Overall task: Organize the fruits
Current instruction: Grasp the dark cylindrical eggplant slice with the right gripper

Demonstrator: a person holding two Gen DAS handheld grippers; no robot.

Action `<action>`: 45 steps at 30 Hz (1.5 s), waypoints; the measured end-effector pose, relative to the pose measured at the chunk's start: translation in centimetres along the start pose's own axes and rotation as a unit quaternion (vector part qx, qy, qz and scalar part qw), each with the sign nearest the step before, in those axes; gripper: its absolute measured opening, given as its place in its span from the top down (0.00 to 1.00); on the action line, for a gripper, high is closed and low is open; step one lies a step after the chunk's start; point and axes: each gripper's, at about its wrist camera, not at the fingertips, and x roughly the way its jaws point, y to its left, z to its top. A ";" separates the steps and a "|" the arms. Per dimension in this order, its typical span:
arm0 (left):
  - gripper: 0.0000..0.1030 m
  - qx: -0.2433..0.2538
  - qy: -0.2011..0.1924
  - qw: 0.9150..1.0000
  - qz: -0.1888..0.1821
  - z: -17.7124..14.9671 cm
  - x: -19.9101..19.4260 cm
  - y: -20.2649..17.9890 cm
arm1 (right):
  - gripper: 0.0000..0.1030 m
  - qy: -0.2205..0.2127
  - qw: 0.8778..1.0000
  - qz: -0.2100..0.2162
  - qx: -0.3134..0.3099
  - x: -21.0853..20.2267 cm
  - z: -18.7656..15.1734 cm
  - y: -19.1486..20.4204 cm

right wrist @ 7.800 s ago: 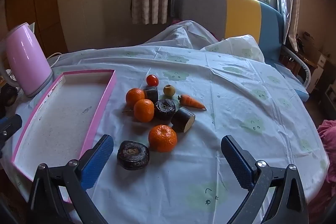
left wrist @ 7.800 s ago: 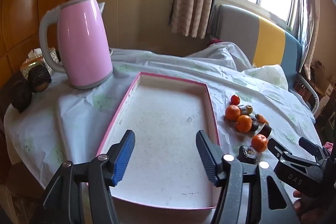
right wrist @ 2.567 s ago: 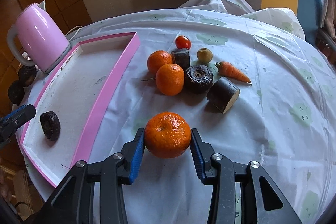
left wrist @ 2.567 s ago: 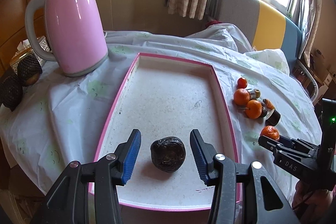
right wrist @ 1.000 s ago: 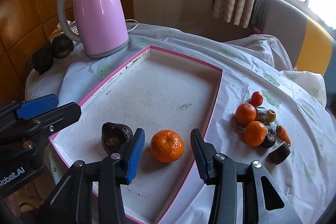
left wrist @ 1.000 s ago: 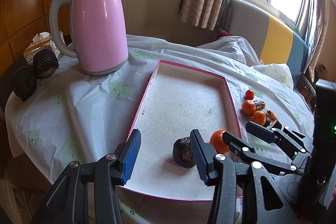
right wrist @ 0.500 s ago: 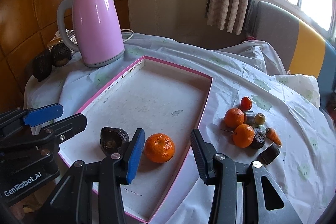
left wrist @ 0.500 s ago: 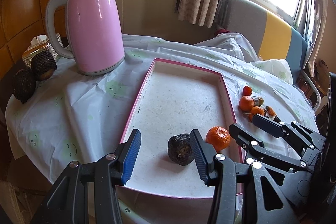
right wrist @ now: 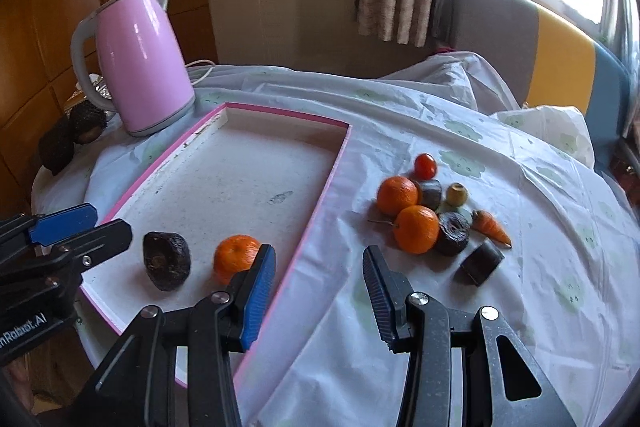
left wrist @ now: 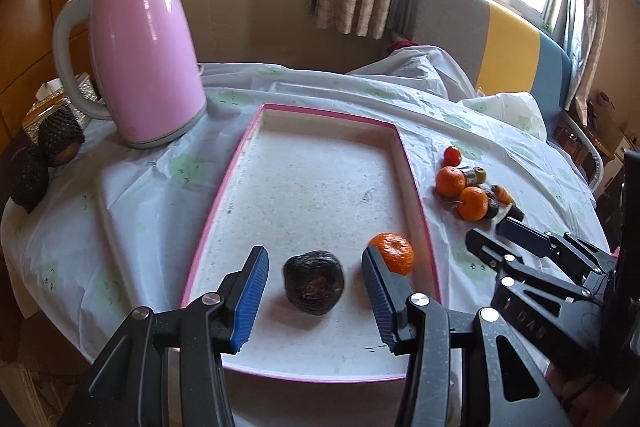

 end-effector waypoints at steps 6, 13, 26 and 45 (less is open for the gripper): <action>0.52 0.031 0.009 0.999 -0.021 0.3 0.8 -2.6 | 0.55 0.023 0.996 -0.041 0.082 -0.1 -2.0 -7.1; 0.52 0.075 0.020 0.996 -0.052 0.6 1.8 -6.2 | 0.56 0.031 0.985 -0.066 0.154 -0.7 -3.5 -13.4; 0.52 0.104 0.043 0.991 -0.075 1.7 4.6 -9.5 | 0.46 0.037 0.988 -0.026 0.147 1.9 -1.7 -13.3; 0.52 0.103 0.090 0.981 -0.138 4.2 10.0 -13.6 | 0.81 0.057 0.992 -0.015 0.111 3.7 -1.2 -14.0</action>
